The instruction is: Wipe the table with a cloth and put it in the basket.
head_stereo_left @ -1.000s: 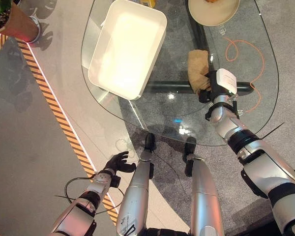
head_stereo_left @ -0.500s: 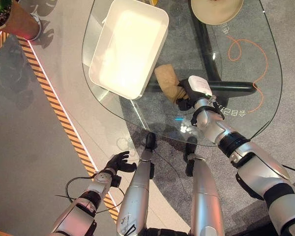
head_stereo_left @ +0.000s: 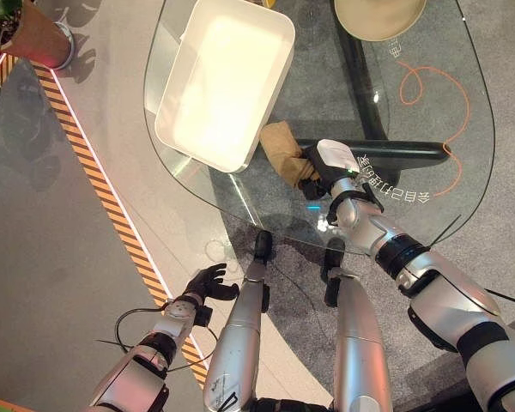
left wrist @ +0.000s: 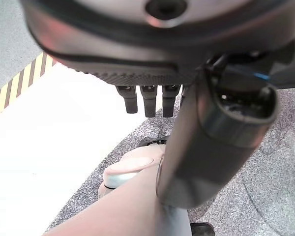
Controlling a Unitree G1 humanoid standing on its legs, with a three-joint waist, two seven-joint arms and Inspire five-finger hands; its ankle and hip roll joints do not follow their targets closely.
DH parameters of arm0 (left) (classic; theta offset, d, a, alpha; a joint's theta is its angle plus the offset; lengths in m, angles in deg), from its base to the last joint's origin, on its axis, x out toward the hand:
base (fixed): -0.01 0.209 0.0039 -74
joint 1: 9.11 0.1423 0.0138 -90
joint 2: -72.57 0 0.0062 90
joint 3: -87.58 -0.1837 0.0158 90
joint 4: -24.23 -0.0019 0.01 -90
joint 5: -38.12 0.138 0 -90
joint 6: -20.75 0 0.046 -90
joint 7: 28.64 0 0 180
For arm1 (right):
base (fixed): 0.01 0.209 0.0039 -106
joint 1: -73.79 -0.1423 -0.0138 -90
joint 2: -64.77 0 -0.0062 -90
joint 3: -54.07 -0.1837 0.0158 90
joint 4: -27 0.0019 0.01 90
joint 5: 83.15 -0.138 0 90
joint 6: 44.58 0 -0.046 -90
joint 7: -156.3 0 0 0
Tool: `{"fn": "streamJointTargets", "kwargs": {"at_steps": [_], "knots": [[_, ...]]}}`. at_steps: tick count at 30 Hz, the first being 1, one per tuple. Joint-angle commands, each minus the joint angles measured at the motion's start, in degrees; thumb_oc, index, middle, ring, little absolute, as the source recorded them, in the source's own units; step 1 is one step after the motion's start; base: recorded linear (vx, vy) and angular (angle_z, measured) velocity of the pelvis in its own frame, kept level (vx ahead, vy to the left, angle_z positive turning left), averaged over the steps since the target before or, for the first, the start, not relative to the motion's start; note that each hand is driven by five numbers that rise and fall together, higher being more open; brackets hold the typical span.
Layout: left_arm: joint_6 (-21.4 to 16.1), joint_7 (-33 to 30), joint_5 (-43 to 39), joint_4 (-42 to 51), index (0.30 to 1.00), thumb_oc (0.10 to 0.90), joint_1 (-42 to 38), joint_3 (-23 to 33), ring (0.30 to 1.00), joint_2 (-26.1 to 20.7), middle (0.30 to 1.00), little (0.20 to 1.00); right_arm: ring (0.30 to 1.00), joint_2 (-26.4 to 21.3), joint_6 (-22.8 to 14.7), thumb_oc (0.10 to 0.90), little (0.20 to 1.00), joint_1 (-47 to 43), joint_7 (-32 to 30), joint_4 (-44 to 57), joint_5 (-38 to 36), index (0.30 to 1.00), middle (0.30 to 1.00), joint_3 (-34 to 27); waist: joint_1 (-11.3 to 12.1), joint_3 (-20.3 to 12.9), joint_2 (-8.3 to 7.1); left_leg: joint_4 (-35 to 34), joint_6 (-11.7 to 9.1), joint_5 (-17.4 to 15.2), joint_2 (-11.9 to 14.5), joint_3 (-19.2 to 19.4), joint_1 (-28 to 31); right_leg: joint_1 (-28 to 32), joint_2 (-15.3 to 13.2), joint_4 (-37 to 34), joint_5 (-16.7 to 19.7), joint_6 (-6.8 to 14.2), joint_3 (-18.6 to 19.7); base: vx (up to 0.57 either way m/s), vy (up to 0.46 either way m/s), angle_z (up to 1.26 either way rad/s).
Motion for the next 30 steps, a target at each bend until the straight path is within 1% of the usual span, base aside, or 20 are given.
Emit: {"fn": "streamJointTargets", "kwargs": {"at_steps": [1,5,7,10,15,16,17,19,25,28,30], "knots": [[0.12,-0.66,0.51,-0.61,0.900,0.800,0.89,-1.14,0.900,2.27,0.900,0.900,0.300,1.96,-0.87,0.100,0.200,-1.64,-7.78,1.23,-1.55,0.300,0.300,-1.03,-0.05,-1.01,1.10,5.13,5.12,-2.65,-4.54,6.41,-1.24,3.12,1.61,-5.72,3.10,0.85,-2.10,0.00,0.000,0.00],[-0.53,-0.35,0.35,-1.68,0.900,0.800,1.08,-1.10,0.900,1.95,0.900,0.900,0.300,-0.89,0.13,0.100,0.200,-3.14,-16.18,-4.29,-7.06,0.300,0.300,-5.35,0.13,-1.01,0.96,5.76,5.35,-3.01,-3.99,6.48,-1.87,2.56,1.47,-4.76,3.00,0.95,-2.38,0.01,-0.007,0.02],[-0.99,-0.17,0.30,-2.29,0.900,0.800,1.25,-1.02,0.900,1.80,0.900,0.900,0.300,-2.54,-0.36,0.100,0.200,-4.00,-18.44,-6.96,-8.49,0.300,0.300,-7.39,0.19,-1.01,0.76,5.88,5.53,-3.19,-3.81,6.45,-1.92,2.51,1.63,-4.51,2.97,0.98,-2.46,0.01,-0.007,0.02],[-1.29,-0.07,0.07,-2.51,0.900,0.800,1.32,-1.03,0.900,1.52,0.900,0.900,0.300,-4.58,0.07,0.100,0.200,-5.22,-21.46,-8.87,-11.66,0.300,0.300,-9.37,0.23,-1.01,0.53,6.17,5.73,-3.42,-3.55,6.43,-2.18,2.19,1.80,-4.07,2.92,1.02,-2.48,0.00,0.000,0.00],[-1.51,0.26,-0.51,-2.10,0.900,0.800,2.05,-0.92,0.900,0.70,0.900,0.900,0.300,-8.44,0.11,0.100,0.200,-6.49,-24.62,-10.79,-13.81,0.300,0.300,-13.08,0.03,-1.01,0.41,7.20,5.95,-4.00,-3.30,6.41,-2.87,1.32,2.09,-3.00,2.68,1.07,-2.13,0.00,0.000,0.00],[-1.51,0.26,-0.51,-2.10,0.900,0.800,2.05,-0.92,0.900,0.70,0.900,0.900,0.300,-8.44,0.11,0.100,0.200,-6.49,-24.62,-10.79,-13.81,0.300,0.300,-13.08,0.04,-1.01,0.41,7.21,5.95,-4.00,-3.30,6.41,-2.87,1.32,2.09,-3.00,2.68,1.07,-2.13,0.00,0.000,0.00],[-1.20,0.28,-0.89,-1.44,0.900,0.800,2.48,-0.86,0.900,0.15,0.900,0.900,0.300,-10.46,0.07,0.100,0.200,-6.44,-26.51,-11.54,-14.96,0.300,0.300,-15.00,-0.17,-1.01,0.45,7.72,6.11,-4.31,-3.28,6.41,-3.34,0.76,2.26,-2.51,2.48,1.01,-1.87,0.00,0.000,0.00],[-1.12,0.32,-1.13,-1.14,0.900,0.800,2.63,-0.80,0.900,-0.04,0.900,0.900,0.300,-11.31,-0.19,0.100,0.200,-6.27,-27.22,-12.19,-15.32,0.300,0.300,-15.94,-0.24,-1.01,0.52,7.93,6.17,-4.48,-3.25,6.42,-3.47,0.58,2.27,-2.24,2.33,0.99,-1.78,0.00,0.000,0.00],[-0.80,0.76,-1.63,-0.80,0.900,0.800,2.96,-0.19,0.900,-0.89,0.900,0.900,0.300,-14.98,-2.20,0.100,0.200,-4.72,-29.38,-15.92,-17.49,0.300,0.300,-20.11,-0.71,-1.01,0.60,8.91,6.54,-5.22,-3.31,6.27,-4.18,-0.23,2.57,-1.16,1.62,0.74,-1.31,0.00,0.000,0.00],[-0.74,1.15,-1.51,-0.69,0.900,0.800,3.00,0.34,0.900,-1.70,0.900,0.900,0.300,-16.42,-3.30,0.100,0.200,-3.71,-30.09,-18.30,-19.06,0.300,0.300,-22.30,-0.81,-1.01,0.41,9.04,6.68,-5.41,-3.29,6.13,-4.41,-0.34,2.75,-1.16,1.49,0.69,-1.24,0.00,-0.011,0.00],[-0.84,1.45,-1.45,-0.83,0.900,0.800,3.01,0.57,0.900,-1.93,0.900,0.900,0.300,-16.76,-3.44,0.100,0.200,-3.42,-30.36,-18.94,-19.19,0.300,0.300,-22.73,-0.83,-1.01,0.39,9.07,6.71,-5.46,-3.27,6.12,-4.42,-0.32,2.77,-1.13,1.45,0.69,-1.25,0.00,0.000,0.00]]}}
